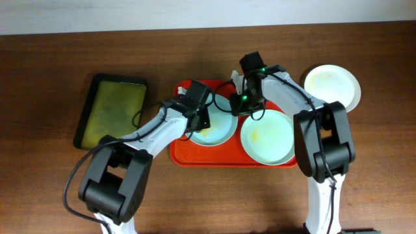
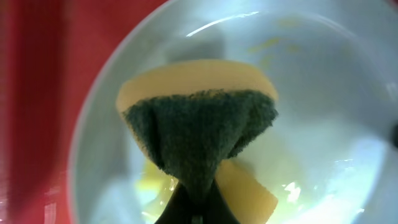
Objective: Clean dirty plates on tray and stack at the side
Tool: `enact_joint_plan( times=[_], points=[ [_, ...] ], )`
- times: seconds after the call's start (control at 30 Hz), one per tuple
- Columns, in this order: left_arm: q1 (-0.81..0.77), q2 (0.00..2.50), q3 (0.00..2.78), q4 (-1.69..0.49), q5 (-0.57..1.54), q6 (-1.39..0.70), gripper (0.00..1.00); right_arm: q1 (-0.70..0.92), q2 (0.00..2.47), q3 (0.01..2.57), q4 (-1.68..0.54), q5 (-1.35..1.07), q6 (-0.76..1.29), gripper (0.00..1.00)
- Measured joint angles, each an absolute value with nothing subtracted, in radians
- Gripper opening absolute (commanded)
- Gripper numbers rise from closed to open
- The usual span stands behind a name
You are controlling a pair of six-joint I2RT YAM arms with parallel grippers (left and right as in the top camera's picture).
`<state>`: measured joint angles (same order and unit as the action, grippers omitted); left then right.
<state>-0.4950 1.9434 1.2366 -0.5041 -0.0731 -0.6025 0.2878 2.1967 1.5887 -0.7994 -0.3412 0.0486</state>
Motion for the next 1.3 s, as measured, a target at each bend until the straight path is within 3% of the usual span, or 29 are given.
enact_joint_plan(
  times=[0.17,0.3,0.5,0.83,0.97,1.2,1.3],
  points=[
    [-0.406,1.95,1.39,-0.715,-0.109,-0.568,0.0,0.288,2.157,1.508,-0.705,-0.337,0.12,0.04],
    [-0.401,1.961,1.419,-0.595,0.055,-0.569,0.0,0.288,2.155,1.504,-0.698,-0.337,0.134,0.04],
    [-0.45,2.089,1.434,-0.534,0.13,-0.626,0.0,0.288,2.153,1.501,-0.694,-0.337,0.138,0.04],
    [-0.385,2.124,1.6,-0.926,-0.073,-0.595,0.0,0.297,2.153,1.499,-0.679,-0.337,0.154,0.04],
    [-0.372,2.127,1.674,-0.902,0.11,-0.569,0.0,0.297,2.153,1.499,-0.678,-0.337,0.154,0.04],
    [-0.46,2.176,1.613,-0.889,0.23,-0.568,0.0,0.296,2.153,1.499,-0.678,-0.337,0.154,0.04],
    [-0.486,2.171,1.616,-0.96,0.097,-0.564,0.0,0.296,2.153,1.499,-0.678,-0.337,0.154,0.04]
  ],
)
